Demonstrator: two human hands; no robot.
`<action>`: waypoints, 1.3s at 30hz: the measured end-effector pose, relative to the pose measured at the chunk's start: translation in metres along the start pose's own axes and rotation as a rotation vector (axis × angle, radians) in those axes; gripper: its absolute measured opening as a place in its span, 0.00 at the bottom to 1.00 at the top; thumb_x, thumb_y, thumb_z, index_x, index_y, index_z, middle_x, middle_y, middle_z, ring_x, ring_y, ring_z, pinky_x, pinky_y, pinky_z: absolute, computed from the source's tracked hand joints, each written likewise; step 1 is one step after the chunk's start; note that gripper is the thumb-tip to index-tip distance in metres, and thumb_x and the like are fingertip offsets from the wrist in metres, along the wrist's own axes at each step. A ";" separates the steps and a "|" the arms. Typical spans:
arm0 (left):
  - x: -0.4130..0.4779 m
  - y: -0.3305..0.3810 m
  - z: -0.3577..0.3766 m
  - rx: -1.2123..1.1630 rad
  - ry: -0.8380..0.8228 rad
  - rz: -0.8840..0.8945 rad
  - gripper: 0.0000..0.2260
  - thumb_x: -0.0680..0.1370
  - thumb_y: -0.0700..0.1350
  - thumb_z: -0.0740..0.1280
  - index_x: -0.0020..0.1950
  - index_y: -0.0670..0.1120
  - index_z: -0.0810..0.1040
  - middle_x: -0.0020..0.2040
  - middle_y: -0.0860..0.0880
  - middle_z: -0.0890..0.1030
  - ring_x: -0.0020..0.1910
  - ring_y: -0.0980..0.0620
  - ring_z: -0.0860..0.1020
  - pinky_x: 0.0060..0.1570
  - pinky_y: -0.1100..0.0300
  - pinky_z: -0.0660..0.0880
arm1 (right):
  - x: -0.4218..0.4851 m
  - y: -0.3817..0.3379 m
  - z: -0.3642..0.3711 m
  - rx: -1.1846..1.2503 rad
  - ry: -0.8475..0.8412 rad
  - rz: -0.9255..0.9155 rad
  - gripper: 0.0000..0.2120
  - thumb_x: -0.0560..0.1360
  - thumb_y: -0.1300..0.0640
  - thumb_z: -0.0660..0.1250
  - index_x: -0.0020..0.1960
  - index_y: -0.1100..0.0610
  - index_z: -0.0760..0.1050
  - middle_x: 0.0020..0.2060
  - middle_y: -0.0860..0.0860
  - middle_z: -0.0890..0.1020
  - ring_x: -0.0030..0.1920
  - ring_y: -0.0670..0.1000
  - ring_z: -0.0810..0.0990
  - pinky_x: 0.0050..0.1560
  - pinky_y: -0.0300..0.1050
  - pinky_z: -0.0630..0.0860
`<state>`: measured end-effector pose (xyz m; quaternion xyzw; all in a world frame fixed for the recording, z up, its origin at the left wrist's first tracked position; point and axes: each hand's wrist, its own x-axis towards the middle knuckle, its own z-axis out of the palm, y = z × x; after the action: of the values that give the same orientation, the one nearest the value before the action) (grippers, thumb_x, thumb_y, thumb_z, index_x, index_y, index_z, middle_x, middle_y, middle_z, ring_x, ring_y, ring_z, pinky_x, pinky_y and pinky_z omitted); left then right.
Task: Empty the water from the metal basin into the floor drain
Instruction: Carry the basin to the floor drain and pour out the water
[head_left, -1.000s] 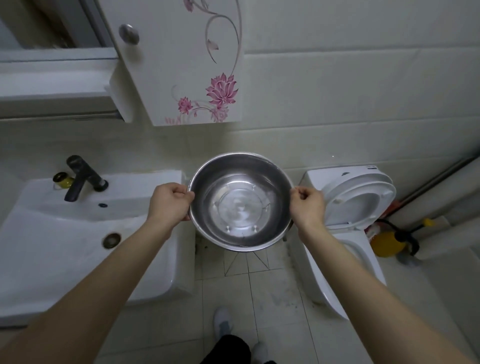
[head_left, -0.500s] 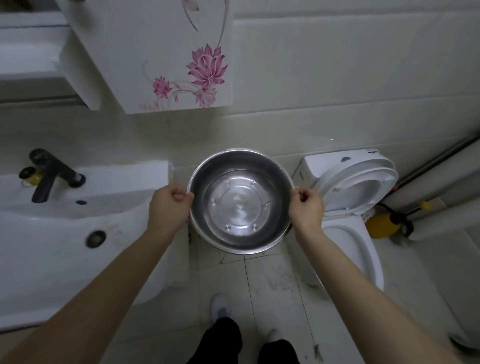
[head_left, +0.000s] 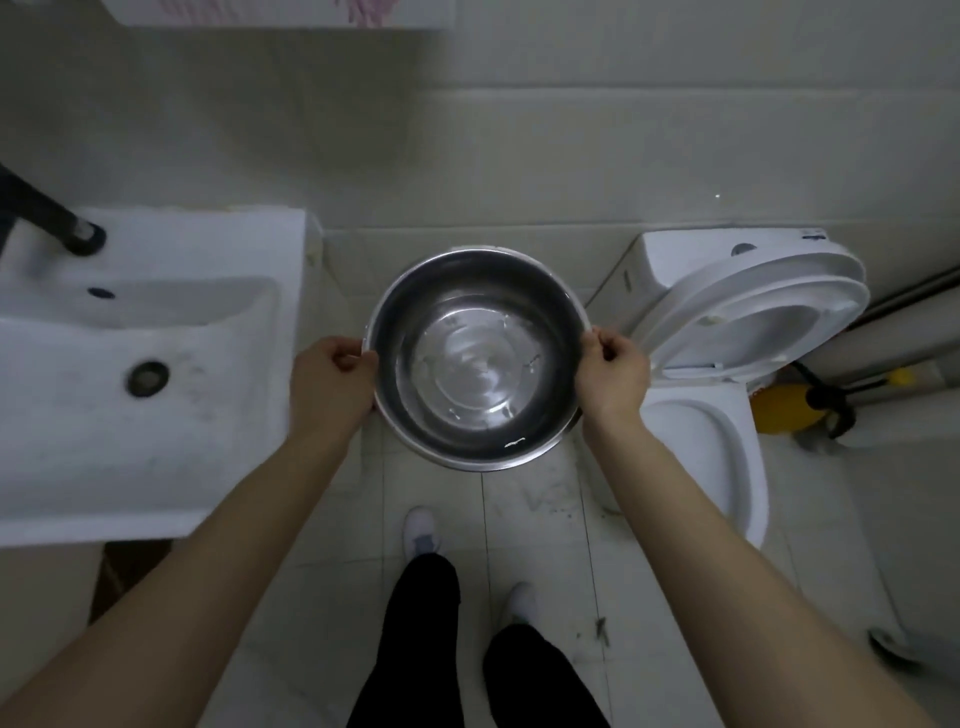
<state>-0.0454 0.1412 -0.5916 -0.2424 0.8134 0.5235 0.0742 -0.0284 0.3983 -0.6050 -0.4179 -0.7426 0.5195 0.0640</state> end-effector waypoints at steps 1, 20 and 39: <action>0.001 -0.005 0.004 -0.004 0.010 -0.004 0.06 0.76 0.42 0.70 0.51 0.43 0.82 0.40 0.43 0.83 0.41 0.41 0.84 0.45 0.41 0.84 | 0.003 0.006 0.003 -0.002 -0.001 0.000 0.09 0.81 0.56 0.65 0.49 0.57 0.83 0.42 0.50 0.83 0.43 0.48 0.79 0.48 0.38 0.71; 0.068 -0.135 0.088 0.067 0.078 0.027 0.03 0.77 0.43 0.69 0.49 0.45 0.81 0.41 0.41 0.84 0.40 0.39 0.84 0.44 0.46 0.81 | 0.066 0.135 0.087 -0.039 -0.044 0.111 0.13 0.84 0.56 0.61 0.58 0.62 0.81 0.53 0.60 0.85 0.56 0.59 0.82 0.64 0.59 0.77; 0.147 -0.291 0.181 0.106 0.071 -0.015 0.03 0.75 0.43 0.69 0.48 0.46 0.81 0.37 0.47 0.81 0.39 0.43 0.82 0.46 0.42 0.82 | 0.141 0.298 0.176 -0.047 -0.004 0.092 0.11 0.82 0.57 0.63 0.52 0.63 0.81 0.44 0.56 0.84 0.45 0.53 0.79 0.51 0.45 0.76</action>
<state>-0.0603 0.1580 -0.9635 -0.2627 0.8403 0.4702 0.0619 -0.0471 0.4024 -0.9783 -0.4520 -0.7346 0.5052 0.0286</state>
